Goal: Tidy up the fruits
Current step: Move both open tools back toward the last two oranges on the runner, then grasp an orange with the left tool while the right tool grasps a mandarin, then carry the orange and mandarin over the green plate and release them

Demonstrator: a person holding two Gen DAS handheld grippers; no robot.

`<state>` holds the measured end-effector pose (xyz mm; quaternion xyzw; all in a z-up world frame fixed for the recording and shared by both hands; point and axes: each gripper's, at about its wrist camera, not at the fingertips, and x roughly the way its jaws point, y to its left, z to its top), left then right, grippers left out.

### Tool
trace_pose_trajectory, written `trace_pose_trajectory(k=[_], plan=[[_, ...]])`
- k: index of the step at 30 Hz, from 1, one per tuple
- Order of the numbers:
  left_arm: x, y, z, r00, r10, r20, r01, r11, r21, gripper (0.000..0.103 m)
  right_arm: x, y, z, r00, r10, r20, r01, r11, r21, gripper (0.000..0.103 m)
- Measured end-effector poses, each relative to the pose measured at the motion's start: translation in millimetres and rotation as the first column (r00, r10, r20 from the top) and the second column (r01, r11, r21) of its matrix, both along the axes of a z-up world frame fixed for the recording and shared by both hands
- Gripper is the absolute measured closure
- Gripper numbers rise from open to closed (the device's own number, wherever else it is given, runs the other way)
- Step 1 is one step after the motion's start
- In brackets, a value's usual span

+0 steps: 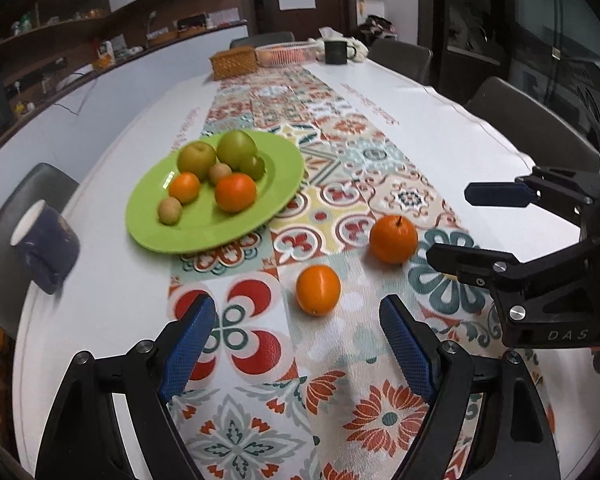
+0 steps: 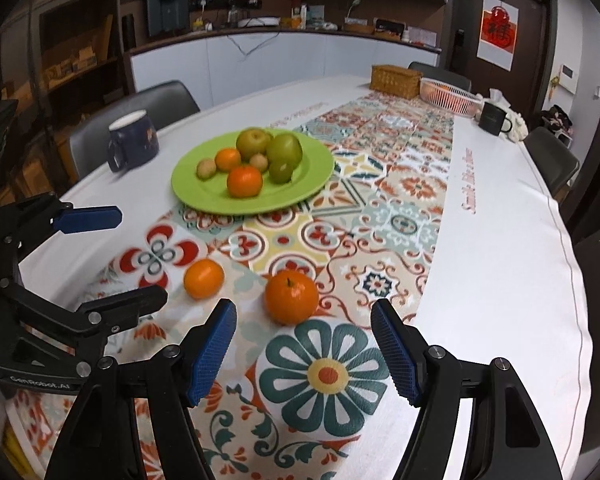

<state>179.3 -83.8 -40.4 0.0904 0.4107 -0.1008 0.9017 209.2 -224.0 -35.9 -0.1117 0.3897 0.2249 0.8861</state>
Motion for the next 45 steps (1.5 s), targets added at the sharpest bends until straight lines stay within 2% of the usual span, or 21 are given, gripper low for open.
trace_pose_trajectory(k=[5, 11, 17, 20, 22, 24, 25, 35, 45], plan=[[10.2, 1.4, -15.4, 0.999, -0.032, -0.041, 0.031, 0.999, -0.029, 0.019, 9.4, 6.2, -15.3, 0.999, 0.014, -0.033, -0.015, 0.999, -0.03, 0.033], [27.0, 3.0, -26.9, 0.997, -0.025, -0.076, 0.022, 0.999, -0.043, 0.023, 21.0, 13.2, -31.5, 0.997, 0.02, -0.068, -0.023, 0.999, -0.035, 0.033], [35.4, 3.7, -28.2, 0.996, -0.023, -0.086, 0.017, 0.997, -0.069, 0.038, 31.1, 16.9, -37.9, 0.996, 0.007, -0.084, -0.009, 1.0, -0.018, 0.042], [38.6, 1.5, -29.3, 0.994, -0.035, -0.102, 0.026, 0.996, -0.088, 0.048, 35.0, 18.0, -39.9, 0.996, 0.004, -0.092, -0.005, 1.0, -0.005, 0.047], [40.4, 0.5, -30.1, 0.993, -0.044, -0.113, 0.032, 0.994, -0.106, 0.059, 36.5, 18.8, -41.3, 0.995, 0.004, -0.101, -0.004, 1.0, 0.005, 0.05], [42.4, -0.5, -31.8, 0.99, -0.052, -0.128, 0.037, 0.992, -0.121, 0.07, 37.3, 18.7, -42.0, 0.994, 0.002, -0.108, 0.0, 1.0, 0.019, 0.057], [43.6, -1.2, -32.6, 0.989, -0.055, -0.135, 0.037, 0.991, -0.128, 0.072, 37.1, 18.8, -42.2, 0.993, 0.006, -0.114, -0.002, 0.999, 0.032, 0.059], [37.3, 2.0, -26.4, 0.992, -0.034, -0.12, 0.017, 0.99, -0.137, 0.072, 31.8, 18.8, -39.2, 0.995, -0.023, -0.094, 0.026, 0.999, 0.036, 0.061], [20.2, 8.0, -0.2, 0.998, -0.014, -0.066, 0.005, 0.991, -0.135, 0.072, 14.9, 21.9, -14.7, 0.999, -0.031, -0.036, 0.034, 0.998, 0.061, 0.061]])
